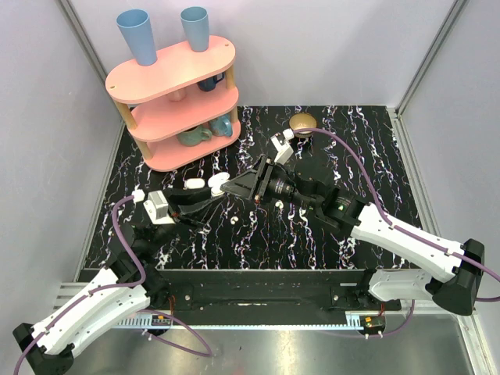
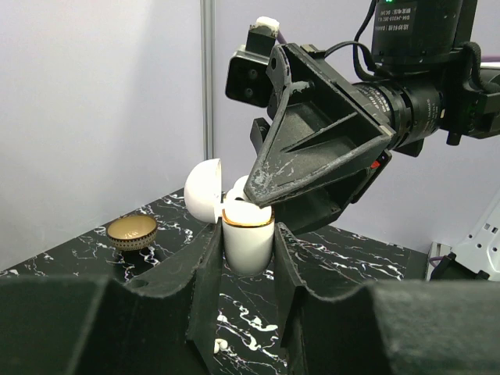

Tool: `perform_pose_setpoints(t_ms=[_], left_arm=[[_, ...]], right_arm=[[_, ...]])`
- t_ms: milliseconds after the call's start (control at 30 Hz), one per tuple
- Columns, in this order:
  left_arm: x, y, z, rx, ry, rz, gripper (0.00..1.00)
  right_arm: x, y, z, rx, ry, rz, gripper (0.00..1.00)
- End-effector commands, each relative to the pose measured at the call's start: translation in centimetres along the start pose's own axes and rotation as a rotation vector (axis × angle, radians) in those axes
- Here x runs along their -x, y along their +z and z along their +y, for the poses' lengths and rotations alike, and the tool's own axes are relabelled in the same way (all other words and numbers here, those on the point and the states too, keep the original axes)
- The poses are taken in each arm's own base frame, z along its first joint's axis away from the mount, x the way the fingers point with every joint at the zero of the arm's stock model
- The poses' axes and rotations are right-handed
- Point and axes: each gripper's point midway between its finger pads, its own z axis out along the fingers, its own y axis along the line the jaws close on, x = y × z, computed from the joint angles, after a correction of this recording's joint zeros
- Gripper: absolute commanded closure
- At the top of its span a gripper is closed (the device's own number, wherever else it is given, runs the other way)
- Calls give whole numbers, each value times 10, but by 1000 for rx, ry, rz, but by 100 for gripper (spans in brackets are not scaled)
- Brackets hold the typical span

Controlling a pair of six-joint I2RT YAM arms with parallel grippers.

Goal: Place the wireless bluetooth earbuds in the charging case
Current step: Adjust the charging case, then pick up the left earbud from the center of the board.

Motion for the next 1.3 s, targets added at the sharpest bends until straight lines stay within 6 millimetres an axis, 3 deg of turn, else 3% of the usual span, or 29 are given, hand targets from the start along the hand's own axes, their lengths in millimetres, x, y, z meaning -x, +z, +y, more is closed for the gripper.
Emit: perform_pose_setpoints(t_ms=[0, 200, 333, 367, 500, 800, 867, 1133, 1267], left_arm=[[-10, 3, -9, -45, -30, 42, 100], [-11, 4, -7, -38, -35, 48, 100], [-11, 3, -5, -28, -29, 44, 100], [-11, 3, -3, -17, -29, 40, 100], [-14, 1, 3, 22, -29, 41, 100], [-14, -8, 17, 104, -22, 21, 100], [-10, -11, 21, 132, -4, 12, 100], [11, -32, 41, 257, 82, -30, 100], [24, -43, 45, 294, 103, -51, 100]], right_arm=[[11, -3, 28, 66, -89, -13, 64], [11, -3, 31, 67, -113, -5, 60], [13, -6, 32, 71, -133, -14, 48], [13, -7, 31, 67, -134, -18, 39], [20, -14, 34, 68, -162, -58, 24], [26, -29, 33, 61, -179, -107, 16], [24, -33, 16, 0, -177, -110, 15], [47, -66, -26, -214, -202, -260, 15], [48, -68, -56, -326, -207, -266, 25]])
